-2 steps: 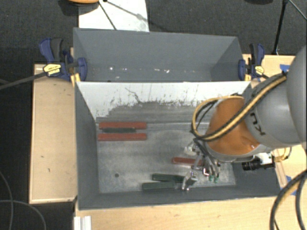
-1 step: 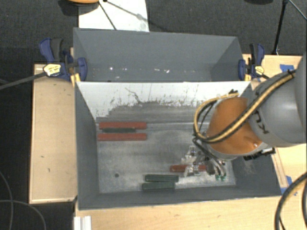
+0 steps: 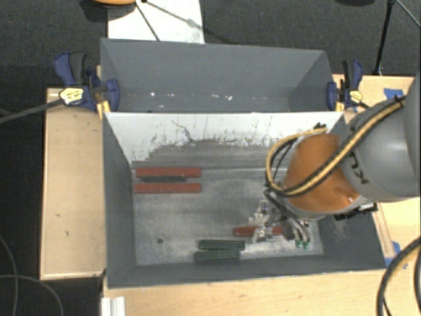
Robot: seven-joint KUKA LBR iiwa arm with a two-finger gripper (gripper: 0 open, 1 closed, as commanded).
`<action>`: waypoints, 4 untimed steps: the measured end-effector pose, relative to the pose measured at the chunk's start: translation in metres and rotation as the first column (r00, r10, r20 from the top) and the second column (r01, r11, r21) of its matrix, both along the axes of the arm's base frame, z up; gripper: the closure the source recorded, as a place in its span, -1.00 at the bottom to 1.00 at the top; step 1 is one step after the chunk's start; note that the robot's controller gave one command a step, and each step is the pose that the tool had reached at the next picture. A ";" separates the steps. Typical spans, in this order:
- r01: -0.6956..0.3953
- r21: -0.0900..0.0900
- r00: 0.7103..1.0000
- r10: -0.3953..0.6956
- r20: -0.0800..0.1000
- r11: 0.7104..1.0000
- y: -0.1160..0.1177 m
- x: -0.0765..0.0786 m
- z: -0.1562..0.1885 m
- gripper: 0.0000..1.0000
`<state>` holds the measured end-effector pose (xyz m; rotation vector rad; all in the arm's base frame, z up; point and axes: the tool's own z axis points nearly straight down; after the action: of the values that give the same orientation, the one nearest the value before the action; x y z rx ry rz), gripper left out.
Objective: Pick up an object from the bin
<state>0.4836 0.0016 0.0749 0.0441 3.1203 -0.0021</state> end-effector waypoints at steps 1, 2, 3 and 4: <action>0.000 0.000 1.000 0.000 -0.001 1.000 0.000 0.000 0.000 1.00; -0.001 0.001 1.000 0.001 -0.014 1.000 0.000 -0.001 0.004 1.00; -0.001 0.002 1.000 0.001 -0.028 1.000 0.000 -0.005 0.023 1.00; -0.002 0.002 1.000 0.002 -0.023 1.000 0.001 -0.003 0.045 1.00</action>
Offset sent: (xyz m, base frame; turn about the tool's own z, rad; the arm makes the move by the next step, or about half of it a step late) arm 0.0000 -0.0001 0.0772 0.0000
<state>0.4806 0.0023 0.1195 0.0409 3.1435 0.0008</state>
